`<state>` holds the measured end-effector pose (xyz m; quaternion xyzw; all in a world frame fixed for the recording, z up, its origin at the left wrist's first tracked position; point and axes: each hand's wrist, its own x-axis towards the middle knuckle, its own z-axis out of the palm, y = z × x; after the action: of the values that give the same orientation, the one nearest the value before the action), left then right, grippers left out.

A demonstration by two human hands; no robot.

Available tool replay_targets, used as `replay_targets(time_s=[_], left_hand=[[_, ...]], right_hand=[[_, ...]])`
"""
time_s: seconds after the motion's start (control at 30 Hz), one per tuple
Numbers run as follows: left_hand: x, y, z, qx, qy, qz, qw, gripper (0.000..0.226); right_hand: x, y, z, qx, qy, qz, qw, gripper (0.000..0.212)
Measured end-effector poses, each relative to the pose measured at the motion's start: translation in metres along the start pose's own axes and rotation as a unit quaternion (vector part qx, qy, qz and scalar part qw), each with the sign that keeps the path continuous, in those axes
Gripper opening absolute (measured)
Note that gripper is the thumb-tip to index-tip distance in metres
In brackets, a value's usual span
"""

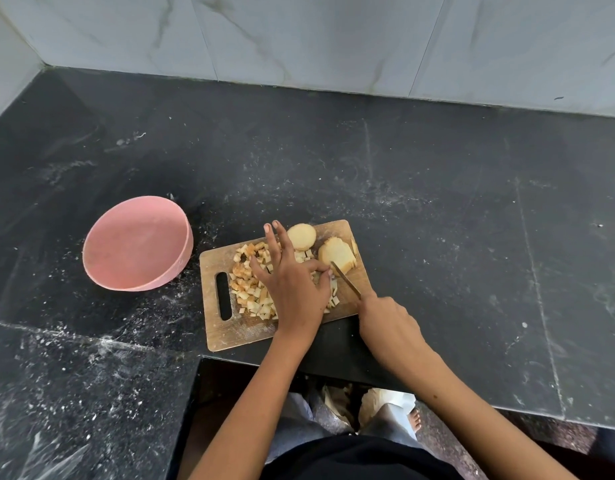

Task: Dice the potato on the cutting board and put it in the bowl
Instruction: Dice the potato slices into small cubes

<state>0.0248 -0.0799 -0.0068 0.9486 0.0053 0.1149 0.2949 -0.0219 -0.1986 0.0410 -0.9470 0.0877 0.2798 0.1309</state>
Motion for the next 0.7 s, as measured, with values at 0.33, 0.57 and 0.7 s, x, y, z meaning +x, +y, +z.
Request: replay_targets(time_s=[0.33, 0.57, 0.7], left_hand=[[-0.001, 0.001, -0.003, -0.042, 0.005, -0.029, 0.999, 0.008], [-0.002, 0.002, -0.003, -0.042, 0.009, -0.036, 0.998, 0.008], [-0.002, 0.001, -0.001, -0.046, 0.012, -0.037, 0.998, 0.01]], right_hand=[[-0.026, 0.019, -0.008, 0.077, 0.042, -0.032, 0.996, 0.032], [0.002, -0.008, -0.009, 0.077, 0.071, -0.04, 0.994, 0.034], [0.009, -0.014, -0.008, 0.068, 0.063, -0.029, 0.995, 0.03]])
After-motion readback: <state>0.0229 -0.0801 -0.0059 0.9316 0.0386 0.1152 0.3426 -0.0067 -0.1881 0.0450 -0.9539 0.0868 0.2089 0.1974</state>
